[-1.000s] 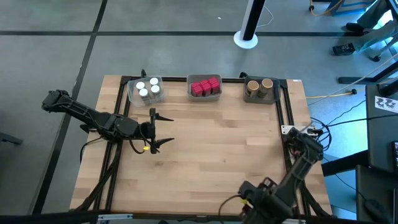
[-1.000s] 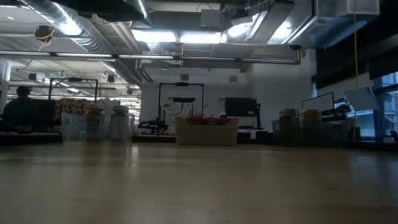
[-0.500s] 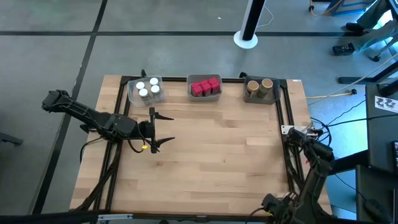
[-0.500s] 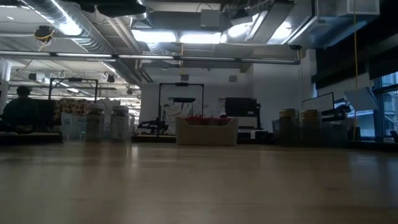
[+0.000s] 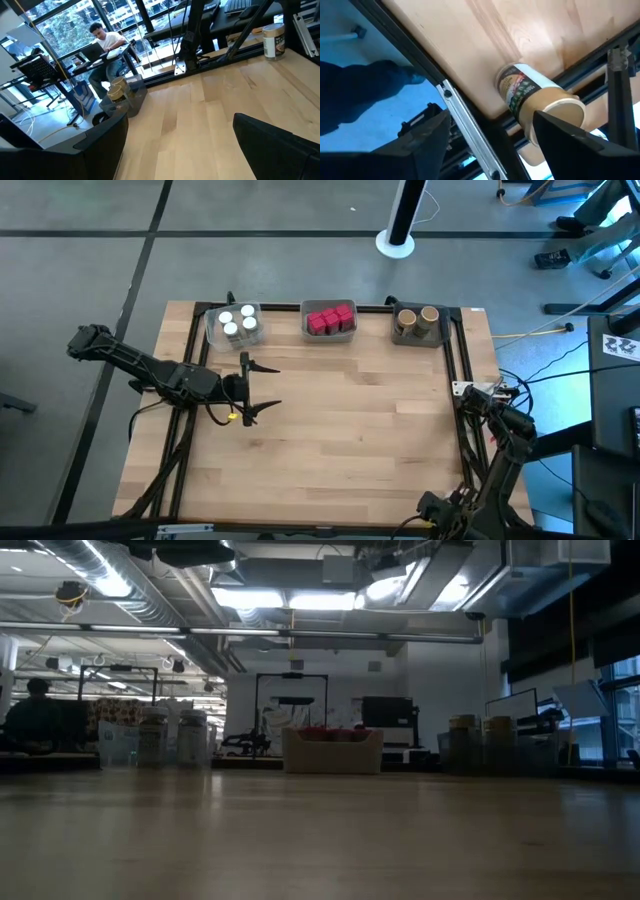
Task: Sort spices by type
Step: Put the gold seasoning bottle into the black bin
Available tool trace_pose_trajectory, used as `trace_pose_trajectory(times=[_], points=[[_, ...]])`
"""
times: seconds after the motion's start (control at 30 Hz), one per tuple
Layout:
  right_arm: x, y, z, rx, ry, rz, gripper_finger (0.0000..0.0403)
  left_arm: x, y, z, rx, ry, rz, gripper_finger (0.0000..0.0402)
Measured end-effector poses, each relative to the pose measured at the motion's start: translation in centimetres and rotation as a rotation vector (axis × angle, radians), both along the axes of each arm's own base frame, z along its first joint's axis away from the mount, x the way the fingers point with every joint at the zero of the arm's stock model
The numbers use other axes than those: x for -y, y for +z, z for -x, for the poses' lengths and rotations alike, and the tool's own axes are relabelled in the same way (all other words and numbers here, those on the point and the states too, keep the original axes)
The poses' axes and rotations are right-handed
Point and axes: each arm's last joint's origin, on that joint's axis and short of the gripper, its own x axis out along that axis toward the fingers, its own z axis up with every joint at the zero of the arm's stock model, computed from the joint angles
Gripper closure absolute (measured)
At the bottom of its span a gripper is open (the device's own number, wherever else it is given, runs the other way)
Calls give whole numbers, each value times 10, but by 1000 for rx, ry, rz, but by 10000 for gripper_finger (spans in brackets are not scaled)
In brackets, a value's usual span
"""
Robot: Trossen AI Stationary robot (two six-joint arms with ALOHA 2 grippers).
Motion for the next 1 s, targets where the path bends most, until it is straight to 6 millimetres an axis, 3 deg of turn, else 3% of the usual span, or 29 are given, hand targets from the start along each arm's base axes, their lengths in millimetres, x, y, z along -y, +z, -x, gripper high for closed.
trace_pose_trajectory(times=[0.1,0.33,0.57,0.83,1.0], points=[[1,-3,1,-23,4,3,101,0,0,0,0,0,0,54],[6,-24,6,-129,89,21,10,0,0,0,0,0,0,54],[9,-26,7,-145,206,-9,41,0,0,0,-1,-1,-1,54],[17,-6,11,-50,230,-17,47,0,0,0,-1,-1,-3,54],[17,0,26,-26,298,-18,47,0,0,0,-1,0,0,54]])
